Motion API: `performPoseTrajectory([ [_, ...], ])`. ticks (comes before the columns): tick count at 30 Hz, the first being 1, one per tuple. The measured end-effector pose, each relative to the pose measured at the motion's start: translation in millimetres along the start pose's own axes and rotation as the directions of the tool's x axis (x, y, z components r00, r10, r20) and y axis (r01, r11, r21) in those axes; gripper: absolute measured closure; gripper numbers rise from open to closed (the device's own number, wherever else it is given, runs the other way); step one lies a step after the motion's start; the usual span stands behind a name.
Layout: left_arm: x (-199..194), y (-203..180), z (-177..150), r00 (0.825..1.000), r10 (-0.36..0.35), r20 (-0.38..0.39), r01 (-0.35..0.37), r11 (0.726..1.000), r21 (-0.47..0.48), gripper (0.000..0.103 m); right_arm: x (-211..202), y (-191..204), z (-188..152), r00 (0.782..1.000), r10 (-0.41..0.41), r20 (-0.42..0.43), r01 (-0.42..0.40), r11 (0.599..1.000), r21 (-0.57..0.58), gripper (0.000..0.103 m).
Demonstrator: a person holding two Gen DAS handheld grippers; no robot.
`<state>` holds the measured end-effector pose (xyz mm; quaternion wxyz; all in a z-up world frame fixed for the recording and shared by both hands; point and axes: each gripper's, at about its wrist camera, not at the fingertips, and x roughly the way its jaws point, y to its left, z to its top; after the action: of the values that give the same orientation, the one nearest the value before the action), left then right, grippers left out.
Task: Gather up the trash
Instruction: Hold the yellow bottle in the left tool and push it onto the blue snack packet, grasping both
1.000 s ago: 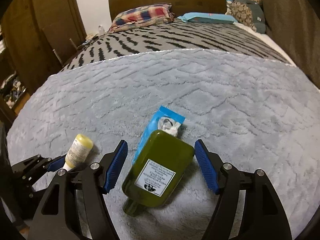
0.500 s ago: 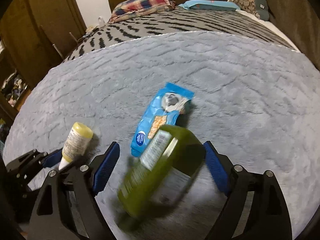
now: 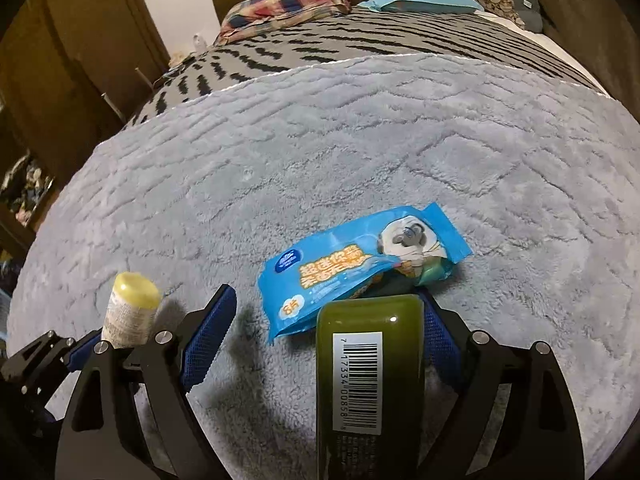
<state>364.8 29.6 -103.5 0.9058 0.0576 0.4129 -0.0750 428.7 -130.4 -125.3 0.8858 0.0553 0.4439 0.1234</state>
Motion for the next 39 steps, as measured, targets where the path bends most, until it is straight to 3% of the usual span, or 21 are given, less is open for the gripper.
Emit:
performPoseTrajectory([
  [2, -1, 0, 0, 1.000, -0.004, 0.001, 0.004, 1.000, 0.001, 0.073, -1, -5, -1, 1.000, -0.026, 0.003, 0.026, 1.000, 0.010, 0.055],
  [5, -2, -2, 1, 1.000, -0.007, 0.002, 0.007, 1.000, 0.006, 0.073, -5, -21, -1, 1.000, 0.006, 0.001, -0.007, 0.999, 0.041, 0.067],
  [17, -11, -26, 3, 1.000, -0.022, 0.013, 0.021, 0.999, 0.034, 0.073, -33, -34, -19, 1.000, 0.003, 0.026, -0.002, 0.999, -0.036, 0.071],
  [29, -2, -55, 18, 0.998, -0.055, 0.018, 0.054, 0.997, 0.059, 0.073, -47, -65, -14, 0.997, -0.056, 0.061, 0.056, 0.998, 0.007, 0.071],
  [39, 18, -95, 62, 0.993, -0.102, 0.066, 0.093, 0.987, 0.133, 0.073, -62, -112, -23, 0.997, -0.061, 0.056, 0.059, 0.998, 0.032, 0.071],
])
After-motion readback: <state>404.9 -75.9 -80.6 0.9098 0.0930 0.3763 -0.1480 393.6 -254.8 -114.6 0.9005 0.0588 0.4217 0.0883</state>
